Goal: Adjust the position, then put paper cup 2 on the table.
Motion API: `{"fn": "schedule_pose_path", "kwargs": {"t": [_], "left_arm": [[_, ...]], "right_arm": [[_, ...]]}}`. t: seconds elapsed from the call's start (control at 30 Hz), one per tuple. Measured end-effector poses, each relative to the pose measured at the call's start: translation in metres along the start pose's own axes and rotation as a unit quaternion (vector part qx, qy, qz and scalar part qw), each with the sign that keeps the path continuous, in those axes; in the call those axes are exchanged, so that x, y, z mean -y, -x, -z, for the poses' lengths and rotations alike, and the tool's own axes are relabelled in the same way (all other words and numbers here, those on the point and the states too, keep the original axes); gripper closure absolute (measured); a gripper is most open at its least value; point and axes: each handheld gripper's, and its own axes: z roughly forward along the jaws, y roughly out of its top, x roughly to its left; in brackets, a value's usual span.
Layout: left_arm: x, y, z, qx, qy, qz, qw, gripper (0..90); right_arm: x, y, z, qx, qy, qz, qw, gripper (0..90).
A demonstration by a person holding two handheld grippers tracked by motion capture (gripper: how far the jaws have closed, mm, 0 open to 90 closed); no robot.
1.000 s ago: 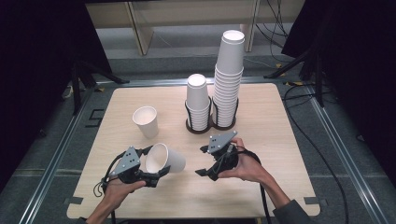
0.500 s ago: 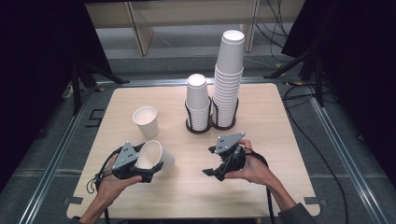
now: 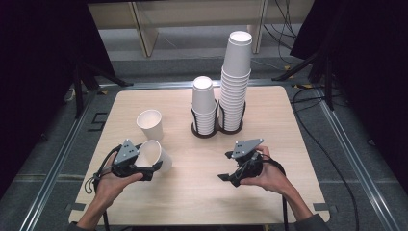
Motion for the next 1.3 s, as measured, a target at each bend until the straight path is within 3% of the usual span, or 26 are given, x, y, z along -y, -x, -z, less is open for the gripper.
{"fn": "schedule_pose_path", "kwargs": {"t": [0.2,0.3,0.53,0.63,0.7,0.73,0.77,0.83,0.87,1.0,1.03,1.2,1.3], "left_arm": [[-0.004,-0.013,-0.005,-0.016,-0.021,-0.004,0.9996,10.4],[-0.003,-0.019,-0.006,-0.032,-0.033,0.004,0.9989,10.4],[0.000,-0.031,-0.011,-0.049,-0.049,0.017,0.9975,10.3],[0.002,-0.034,-0.013,-0.049,-0.056,0.019,0.9970,10.3],[0.002,-0.038,-0.012,-0.052,-0.071,0.008,0.9961,10.2],[0.003,-0.037,-0.014,-0.052,-0.064,0.021,0.9964,10.2],[0.003,-0.040,-0.014,-0.049,-0.071,0.011,0.9962,10.1],[0.004,-0.042,-0.015,-0.053,-0.078,0.012,0.9955,10.1],[0.004,-0.041,-0.017,-0.052,-0.070,0.022,0.9960,10.0],[0.005,-0.051,-0.018,-0.054,-0.084,0.003,0.9950,10.0],[0.006,-0.051,-0.017,-0.060,-0.091,0.014,0.9939,9.9],[0.006,-0.056,-0.022,-0.072,-0.105,0.021,0.9917,9.7],[0.005,-0.061,-0.026,-0.066,-0.128,0.009,0.9896,9.5]], "right_arm": [[0.004,0.002,0.002,0.004,0.004,0.002,1.0000,19.0],[0.007,0.003,0.004,0.004,0.001,-0.007,1.0000,19.0],[0.013,0.005,0.005,0.006,0.000,-0.011,0.9999,19.0],[0.015,0.005,0.006,0.008,-0.002,-0.014,0.9999,19.0],[0.016,0.006,0.006,0.009,-0.006,-0.015,0.9998,19.0],[0.016,0.007,0.005,0.010,-0.003,-0.008,0.9999,19.0],[0.017,0.006,0.005,0.011,-0.003,-0.010,0.9999,19.0],[0.017,0.006,0.005,0.011,-0.004,-0.011,0.9999,19.1],[0.017,0.006,0.005,0.010,-0.004,-0.012,0.9999,19.1],[0.017,0.006,0.005,0.010,-0.004,-0.011,0.9999,19.0],[0.017,0.006,0.005,0.011,-0.005,-0.011,0.9999,19.1],[0.017,0.006,0.004,0.008,-0.005,-0.012,0.9999,19.2],[0.017,0.005,0.004,0.003,-0.006,-0.017,0.9998,19.2]]}}
